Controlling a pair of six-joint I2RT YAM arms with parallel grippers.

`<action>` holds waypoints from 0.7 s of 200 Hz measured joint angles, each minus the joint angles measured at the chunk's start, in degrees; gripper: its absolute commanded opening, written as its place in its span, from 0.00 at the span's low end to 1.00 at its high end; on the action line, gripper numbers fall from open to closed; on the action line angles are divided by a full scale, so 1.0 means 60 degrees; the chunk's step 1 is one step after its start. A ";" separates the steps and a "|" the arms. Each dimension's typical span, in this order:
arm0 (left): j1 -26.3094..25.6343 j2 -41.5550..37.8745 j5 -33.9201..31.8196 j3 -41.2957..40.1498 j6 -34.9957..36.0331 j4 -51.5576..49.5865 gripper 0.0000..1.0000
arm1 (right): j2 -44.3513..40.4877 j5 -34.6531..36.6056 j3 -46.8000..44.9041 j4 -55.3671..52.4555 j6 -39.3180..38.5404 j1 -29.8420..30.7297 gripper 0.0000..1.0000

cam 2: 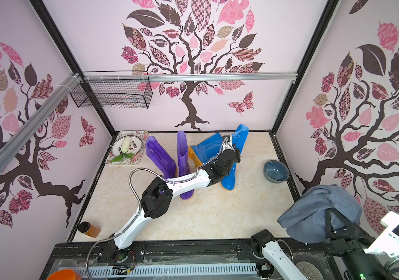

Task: Wipe the rubber boots with a cloth
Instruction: Place the rubber boot at the center of the board.

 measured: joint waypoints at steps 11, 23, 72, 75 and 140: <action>-0.0018 -0.0124 -0.0015 -0.0259 -0.0142 0.0066 0.03 | 0.0000 0.0000 0.0029 0.0000 0.0000 -0.0004 0.00; -0.0036 -0.0353 -0.0084 -0.0710 -0.0317 0.0182 0.14 | 0.0000 -0.0004 0.0022 0.0004 0.0000 0.0000 0.00; -0.0007 -0.0765 -0.0262 -0.1399 -0.0783 0.0146 0.66 | 0.0000 -0.0124 -0.0157 0.0004 0.0033 0.0000 0.00; -0.0007 -0.0765 -0.0244 -0.1432 -0.0754 0.0120 0.69 | 0.0000 -0.0142 -0.0157 0.0007 0.0044 0.0000 0.00; 0.0004 -0.2208 0.0098 -0.2342 -0.1162 -0.1075 0.98 | 0.0000 -0.0474 -0.0291 0.0004 0.0160 -0.0004 0.00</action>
